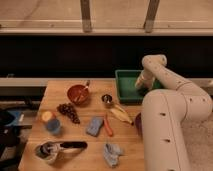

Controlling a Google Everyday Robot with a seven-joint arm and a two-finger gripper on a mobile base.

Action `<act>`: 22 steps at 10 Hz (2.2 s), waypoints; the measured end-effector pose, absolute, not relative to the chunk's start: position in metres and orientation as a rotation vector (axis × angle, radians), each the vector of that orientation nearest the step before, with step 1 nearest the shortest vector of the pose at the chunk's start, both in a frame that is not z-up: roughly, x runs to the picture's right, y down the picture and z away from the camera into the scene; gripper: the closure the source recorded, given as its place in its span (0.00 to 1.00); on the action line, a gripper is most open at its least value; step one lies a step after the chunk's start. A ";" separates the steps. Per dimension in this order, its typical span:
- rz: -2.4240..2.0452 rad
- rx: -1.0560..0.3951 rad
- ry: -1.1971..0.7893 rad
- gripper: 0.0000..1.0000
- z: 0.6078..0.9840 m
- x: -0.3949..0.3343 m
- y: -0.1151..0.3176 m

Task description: Place eraser in tray

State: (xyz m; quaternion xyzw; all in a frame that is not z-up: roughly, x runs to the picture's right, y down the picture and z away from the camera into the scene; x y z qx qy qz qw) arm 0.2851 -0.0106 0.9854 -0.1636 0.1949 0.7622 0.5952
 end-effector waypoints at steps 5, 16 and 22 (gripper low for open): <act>1.816 -0.394 0.477 0.40 0.991 0.302 0.005; 1.864 -0.410 0.344 1.00 0.966 0.307 -0.004; 1.735 -0.459 0.027 1.00 0.892 0.249 -0.076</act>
